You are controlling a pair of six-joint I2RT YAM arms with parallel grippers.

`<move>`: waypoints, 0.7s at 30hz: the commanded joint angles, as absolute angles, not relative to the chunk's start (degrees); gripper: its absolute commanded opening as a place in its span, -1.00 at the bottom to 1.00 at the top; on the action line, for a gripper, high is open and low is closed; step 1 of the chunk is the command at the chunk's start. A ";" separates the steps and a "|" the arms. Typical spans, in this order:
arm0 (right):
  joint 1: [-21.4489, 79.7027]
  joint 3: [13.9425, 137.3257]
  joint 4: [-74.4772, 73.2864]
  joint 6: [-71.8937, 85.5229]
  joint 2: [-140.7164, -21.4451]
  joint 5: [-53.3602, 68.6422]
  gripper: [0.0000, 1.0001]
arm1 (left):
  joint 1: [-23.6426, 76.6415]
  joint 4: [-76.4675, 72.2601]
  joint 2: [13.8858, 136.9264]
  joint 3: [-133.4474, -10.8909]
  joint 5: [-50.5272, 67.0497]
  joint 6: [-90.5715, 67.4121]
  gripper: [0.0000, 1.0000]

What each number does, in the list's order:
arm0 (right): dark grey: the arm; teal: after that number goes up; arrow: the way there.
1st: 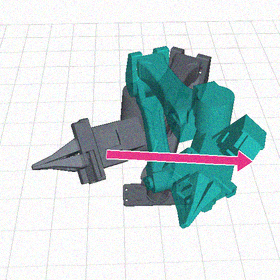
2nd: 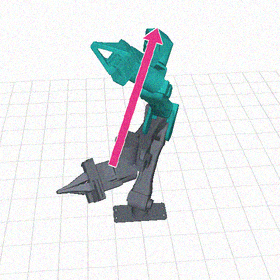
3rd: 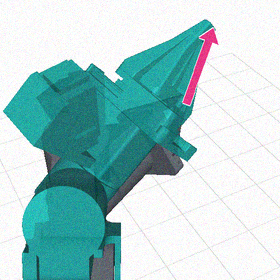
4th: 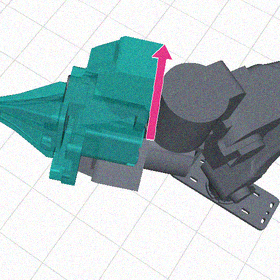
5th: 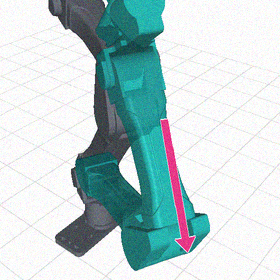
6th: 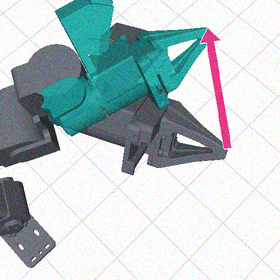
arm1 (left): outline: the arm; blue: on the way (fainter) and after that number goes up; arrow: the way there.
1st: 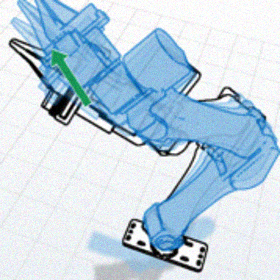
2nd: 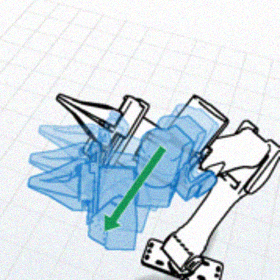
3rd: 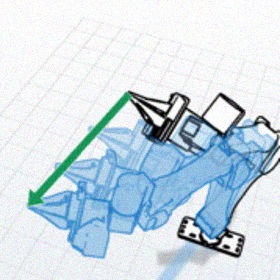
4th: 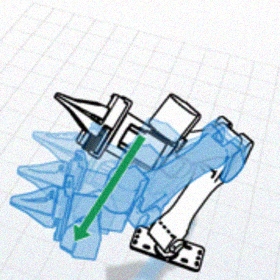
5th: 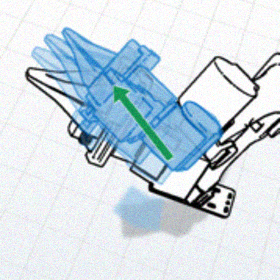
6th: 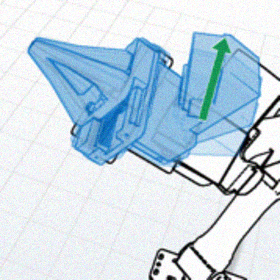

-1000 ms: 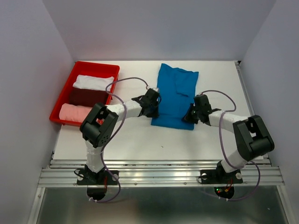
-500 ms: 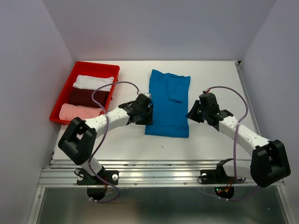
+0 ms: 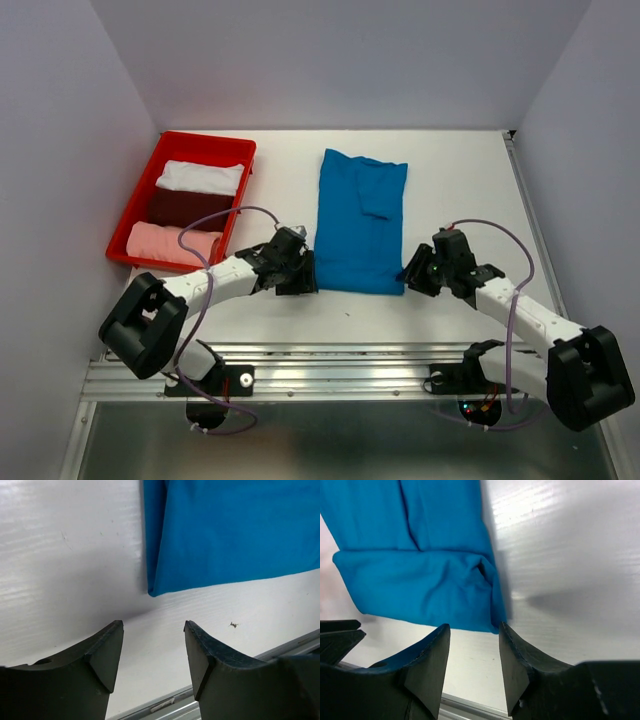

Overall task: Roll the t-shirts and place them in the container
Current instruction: Roll the T-shirt to the center of the board.

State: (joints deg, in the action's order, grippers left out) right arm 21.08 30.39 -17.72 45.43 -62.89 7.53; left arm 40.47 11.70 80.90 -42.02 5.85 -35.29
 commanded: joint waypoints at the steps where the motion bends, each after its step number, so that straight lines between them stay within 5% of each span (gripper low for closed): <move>1: 21.09 27.35 -14.15 48.78 -61.26 10.98 -0.03 | 40.34 5.37 78.49 -38.94 8.79 -38.93 0.22; 21: 21.09 22.06 -6.77 50.45 -65.39 12.39 -0.28 | 39.81 -1.67 81.21 -35.33 5.19 -42.54 -0.13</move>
